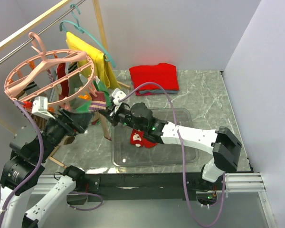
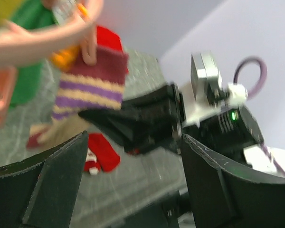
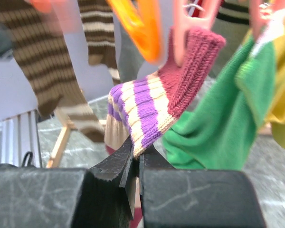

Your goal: Remove the socks clipped to the hanger

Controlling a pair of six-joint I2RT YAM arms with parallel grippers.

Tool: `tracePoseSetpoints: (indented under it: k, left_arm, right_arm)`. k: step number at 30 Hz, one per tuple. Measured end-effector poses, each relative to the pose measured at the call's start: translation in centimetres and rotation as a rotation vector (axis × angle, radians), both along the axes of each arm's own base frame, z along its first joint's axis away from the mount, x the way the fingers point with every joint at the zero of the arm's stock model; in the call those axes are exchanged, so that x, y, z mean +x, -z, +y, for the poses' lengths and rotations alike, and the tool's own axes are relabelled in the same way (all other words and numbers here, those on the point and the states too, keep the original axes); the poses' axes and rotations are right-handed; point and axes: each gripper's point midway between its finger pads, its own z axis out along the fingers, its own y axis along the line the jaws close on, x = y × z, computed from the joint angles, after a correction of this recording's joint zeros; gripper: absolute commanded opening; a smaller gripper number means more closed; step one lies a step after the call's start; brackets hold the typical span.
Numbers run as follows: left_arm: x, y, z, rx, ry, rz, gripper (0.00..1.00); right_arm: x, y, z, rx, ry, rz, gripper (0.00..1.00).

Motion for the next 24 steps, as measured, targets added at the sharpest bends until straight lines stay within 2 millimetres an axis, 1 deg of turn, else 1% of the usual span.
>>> tracePoseSetpoints:
  k: [3, 6, 8, 10, 14, 16, 19, 24]
  left_arm:
    - [-1.6, 0.6, -1.1, 0.006, 0.098, 0.020, 0.81]
    - [-3.1, 0.7, -1.7, -0.002, 0.167, 0.023, 0.80]
    - [-3.7, 0.7, -1.9, -0.010, 0.187, 0.031, 0.78]
    - [-3.8, 0.7, -1.8, -0.018, 0.180, 0.049, 0.78]
    - [-3.0, 0.4, -1.3, -0.045, 0.119, 0.101, 0.76]
    - [-2.1, 0.3, -1.0, -0.062, 0.077, 0.122, 0.73]
    - [-0.6, 0.7, -0.6, -0.083, 0.011, 0.161, 0.73]
    - [1.8, 1.3, 0.4, -0.085, -0.110, 0.207, 0.69]
  right_arm:
    - [-0.1, 0.3, -0.6, -0.031, 0.029, 0.012, 0.00]
    - [0.0, 1.1, -1.1, -0.070, 0.072, 0.031, 0.00]
    - [-0.3, 1.8, -1.2, -0.104, 0.091, 0.038, 0.00]
    - [-1.0, 2.7, -1.2, -0.143, 0.103, 0.037, 0.00]
    - [-2.6, 3.2, -1.1, -0.192, 0.130, 0.012, 0.00]
    - [-3.3, 2.9, -1.3, -0.207, 0.157, -0.014, 0.00]
    - [-4.0, 2.2, -1.6, -0.215, 0.195, -0.048, 0.00]
    - [-4.5, 1.5, -2.2, -0.220, 0.254, -0.079, 0.00]
